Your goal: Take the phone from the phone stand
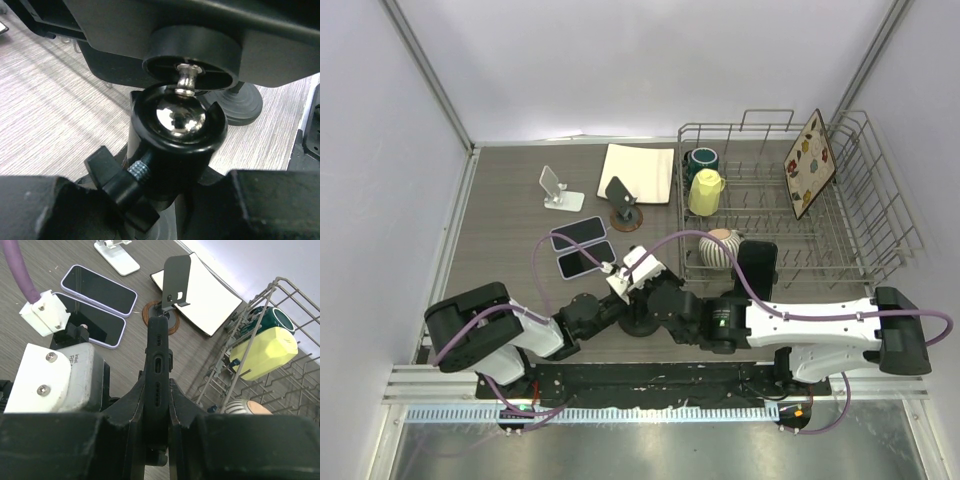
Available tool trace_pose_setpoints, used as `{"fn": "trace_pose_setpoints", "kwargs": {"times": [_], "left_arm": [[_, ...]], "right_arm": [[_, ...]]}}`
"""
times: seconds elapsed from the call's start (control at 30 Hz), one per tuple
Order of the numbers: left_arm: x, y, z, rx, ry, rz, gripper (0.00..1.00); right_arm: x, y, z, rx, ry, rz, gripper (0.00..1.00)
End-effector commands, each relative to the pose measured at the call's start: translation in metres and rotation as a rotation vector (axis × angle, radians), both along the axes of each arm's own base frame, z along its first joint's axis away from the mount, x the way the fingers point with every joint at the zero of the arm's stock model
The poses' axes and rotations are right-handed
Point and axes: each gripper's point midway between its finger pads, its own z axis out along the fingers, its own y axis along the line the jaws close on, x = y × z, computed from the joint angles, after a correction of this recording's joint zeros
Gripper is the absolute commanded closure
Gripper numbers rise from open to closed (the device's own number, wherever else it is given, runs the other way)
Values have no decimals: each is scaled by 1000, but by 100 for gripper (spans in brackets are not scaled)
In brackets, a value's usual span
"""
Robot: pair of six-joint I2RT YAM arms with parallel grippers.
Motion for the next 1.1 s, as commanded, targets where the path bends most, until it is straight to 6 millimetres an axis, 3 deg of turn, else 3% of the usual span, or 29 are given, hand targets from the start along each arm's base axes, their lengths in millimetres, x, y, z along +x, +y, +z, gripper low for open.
{"fn": "trace_pose_setpoints", "kwargs": {"times": [0.0,0.2,0.5,0.83,1.07], "left_arm": [[35,25,19,-184,69,184,100],[45,43,9,-203,115,248,100],[58,62,3,-199,138,328,100],[48,49,6,-181,125,232,100],[44,35,9,-140,74,154,100]], "right_arm": [[-24,15,18,168,71,124,99],[-22,-13,30,223,64,90,99],[-23,-30,25,163,70,99,99],[-18,-32,46,250,50,71,99],[-23,-29,75,326,36,126,99]]}}
